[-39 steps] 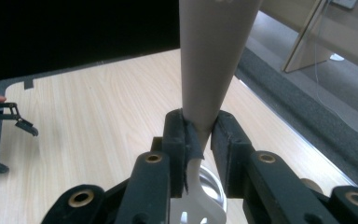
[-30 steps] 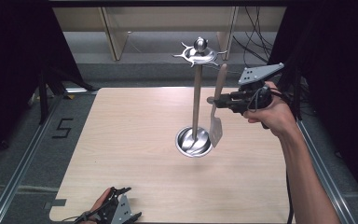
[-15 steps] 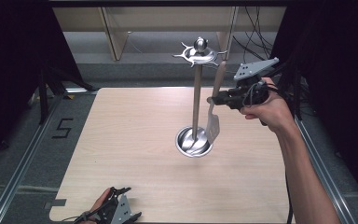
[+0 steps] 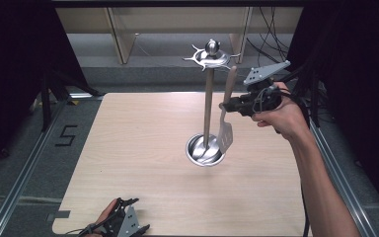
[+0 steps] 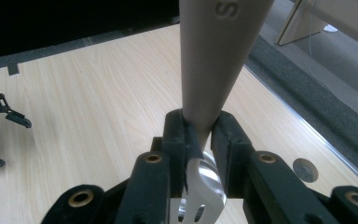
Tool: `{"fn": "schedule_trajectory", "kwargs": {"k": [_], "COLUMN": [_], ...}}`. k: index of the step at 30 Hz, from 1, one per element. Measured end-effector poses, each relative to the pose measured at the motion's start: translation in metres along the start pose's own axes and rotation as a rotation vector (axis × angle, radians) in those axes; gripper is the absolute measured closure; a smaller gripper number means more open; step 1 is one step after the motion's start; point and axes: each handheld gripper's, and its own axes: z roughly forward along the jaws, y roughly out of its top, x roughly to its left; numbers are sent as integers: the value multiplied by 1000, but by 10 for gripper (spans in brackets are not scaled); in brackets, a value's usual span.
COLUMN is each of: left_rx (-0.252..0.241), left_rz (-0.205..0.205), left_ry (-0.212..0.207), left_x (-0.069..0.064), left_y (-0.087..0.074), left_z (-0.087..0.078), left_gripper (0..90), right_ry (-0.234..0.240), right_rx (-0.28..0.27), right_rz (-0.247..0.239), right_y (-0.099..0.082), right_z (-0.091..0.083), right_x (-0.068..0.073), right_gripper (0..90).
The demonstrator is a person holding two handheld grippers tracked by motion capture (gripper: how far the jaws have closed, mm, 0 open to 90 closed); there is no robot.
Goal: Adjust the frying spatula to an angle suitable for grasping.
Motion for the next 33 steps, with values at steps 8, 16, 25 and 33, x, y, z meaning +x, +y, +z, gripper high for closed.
{"fn": "schedule_trajectory", "kwargs": {"k": [8,16,25,33], "left_rx": [8,4,5,17], "left_rz": [7,1,2,6], "left_ry": [-5,-3,-12,-24], "left_x": [1,0,0,1], "left_y": [0,0,0,1], "left_z": [-2,-1,0,-3], "left_gripper": [157,157,157,157], "right_ry": [6,-5,-19,-33], "right_rx": [-4,-49,-73,-98], "right_rz": [9,26,18,25], "right_y": [0,-6,-12,-16], "right_z": [4,4,1,-7], "right_x": [1,2,2,6], "right_gripper": [764,759,697,634]}}
